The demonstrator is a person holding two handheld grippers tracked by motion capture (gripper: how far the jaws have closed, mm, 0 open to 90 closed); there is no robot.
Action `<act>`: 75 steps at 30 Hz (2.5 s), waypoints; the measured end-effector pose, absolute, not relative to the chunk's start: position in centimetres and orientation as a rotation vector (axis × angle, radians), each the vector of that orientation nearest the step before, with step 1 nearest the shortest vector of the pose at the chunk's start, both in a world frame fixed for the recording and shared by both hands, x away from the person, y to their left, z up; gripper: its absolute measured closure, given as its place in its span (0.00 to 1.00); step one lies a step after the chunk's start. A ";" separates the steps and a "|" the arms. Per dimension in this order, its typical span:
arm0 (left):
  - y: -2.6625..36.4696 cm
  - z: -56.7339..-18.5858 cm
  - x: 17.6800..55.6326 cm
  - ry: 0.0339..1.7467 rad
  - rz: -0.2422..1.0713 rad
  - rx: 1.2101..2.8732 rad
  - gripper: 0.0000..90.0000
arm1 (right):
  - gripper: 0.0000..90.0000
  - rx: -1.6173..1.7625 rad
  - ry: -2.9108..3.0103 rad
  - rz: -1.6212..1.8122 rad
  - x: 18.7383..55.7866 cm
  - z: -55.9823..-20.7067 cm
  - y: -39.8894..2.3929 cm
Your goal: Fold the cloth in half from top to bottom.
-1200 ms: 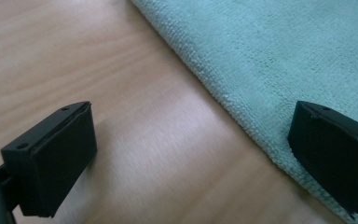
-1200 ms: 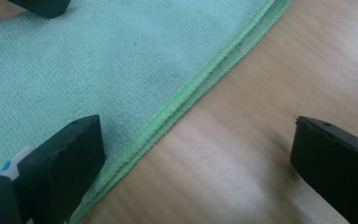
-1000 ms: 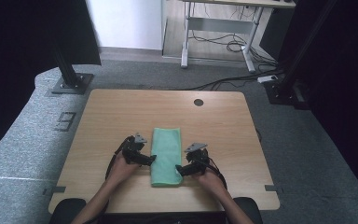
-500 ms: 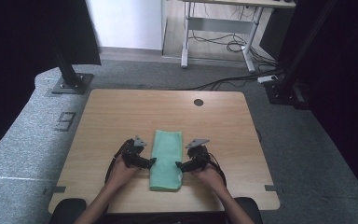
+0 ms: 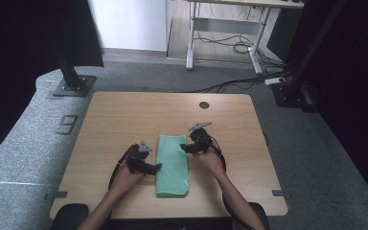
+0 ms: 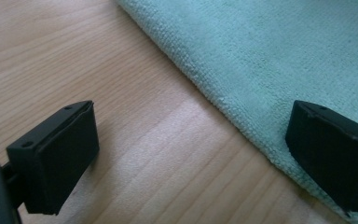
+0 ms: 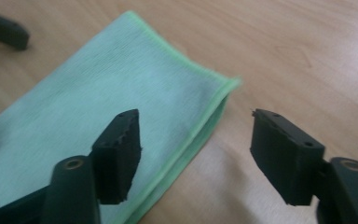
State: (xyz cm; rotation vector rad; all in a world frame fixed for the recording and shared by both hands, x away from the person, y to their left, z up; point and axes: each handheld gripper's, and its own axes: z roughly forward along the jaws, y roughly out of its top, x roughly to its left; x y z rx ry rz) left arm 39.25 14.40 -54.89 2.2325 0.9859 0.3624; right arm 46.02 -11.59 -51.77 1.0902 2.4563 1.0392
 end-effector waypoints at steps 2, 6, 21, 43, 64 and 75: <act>14.3 -54.9 39.2 0.983 0.362 2.233 0.03 | 0.45 1.088 2.457 1.036 46.8 -51.8 -11.5; 14.3 -54.9 39.2 0.983 0.361 2.233 0.03 | 0.53 1.086 2.456 1.023 48.2 -51.8 -11.1; 14.3 -54.9 39.2 0.986 0.358 2.231 0.03 | 0.57 1.095 2.498 0.955 50.8 -53.7 -10.7; 14.2 -54.9 39.2 0.992 0.362 2.227 0.03 | 0.95 0.981 2.542 1.010 48.5 -49.8 -10.5; 14.2 -54.9 39.2 0.996 0.362 2.230 0.03 | 0.95 0.773 2.556 1.179 41.8 -45.0 -11.5; 14.2 -54.9 39.2 0.998 0.364 2.229 0.03 | 0.95 0.704 2.597 1.254 37.8 -44.6 -12.1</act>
